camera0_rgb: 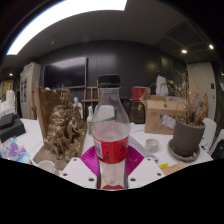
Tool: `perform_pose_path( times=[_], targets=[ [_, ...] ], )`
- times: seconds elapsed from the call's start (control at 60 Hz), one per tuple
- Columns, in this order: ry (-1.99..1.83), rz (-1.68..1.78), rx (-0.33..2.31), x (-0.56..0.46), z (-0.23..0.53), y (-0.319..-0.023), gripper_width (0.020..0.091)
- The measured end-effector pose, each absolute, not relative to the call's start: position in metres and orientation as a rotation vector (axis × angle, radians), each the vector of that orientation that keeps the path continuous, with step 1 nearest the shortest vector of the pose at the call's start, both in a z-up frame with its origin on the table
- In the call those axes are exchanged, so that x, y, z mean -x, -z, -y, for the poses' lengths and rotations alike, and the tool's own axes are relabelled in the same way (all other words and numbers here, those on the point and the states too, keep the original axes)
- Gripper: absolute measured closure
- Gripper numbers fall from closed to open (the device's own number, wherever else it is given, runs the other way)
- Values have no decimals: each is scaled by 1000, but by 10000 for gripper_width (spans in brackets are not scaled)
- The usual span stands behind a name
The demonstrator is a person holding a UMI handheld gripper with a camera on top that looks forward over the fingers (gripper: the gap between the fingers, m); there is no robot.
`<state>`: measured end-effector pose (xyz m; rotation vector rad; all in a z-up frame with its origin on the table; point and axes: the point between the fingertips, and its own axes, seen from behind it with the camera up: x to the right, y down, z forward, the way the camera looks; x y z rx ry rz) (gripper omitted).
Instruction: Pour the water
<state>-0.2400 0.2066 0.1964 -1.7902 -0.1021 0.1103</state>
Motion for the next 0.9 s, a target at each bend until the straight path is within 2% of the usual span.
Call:
perform_pose_path(
  times=[0.117, 0.25, 0.383, 0.517, 0.567, 0.733, 0.767, 0.833, 0.9],
  targets=[
    [-97, 140, 1845, 232, -202, -143, 810],
    [-116, 137, 1879, 235, -200, -106, 803],
    [-143, 124, 1897, 243, -199, -87, 802],
    [-150, 104, 1860, 243, -202, -90, 786],
    [-158, 83, 1854, 243, -202, -89, 760],
    [-145, 72, 1864, 239, -198, -90, 587],
    [-132, 69, 1889, 238, -196, -85, 497],
    [-108, 71, 1940, 236, -190, -80, 232],
    [-88, 64, 1977, 236, -179, -83, 257]
  ],
)
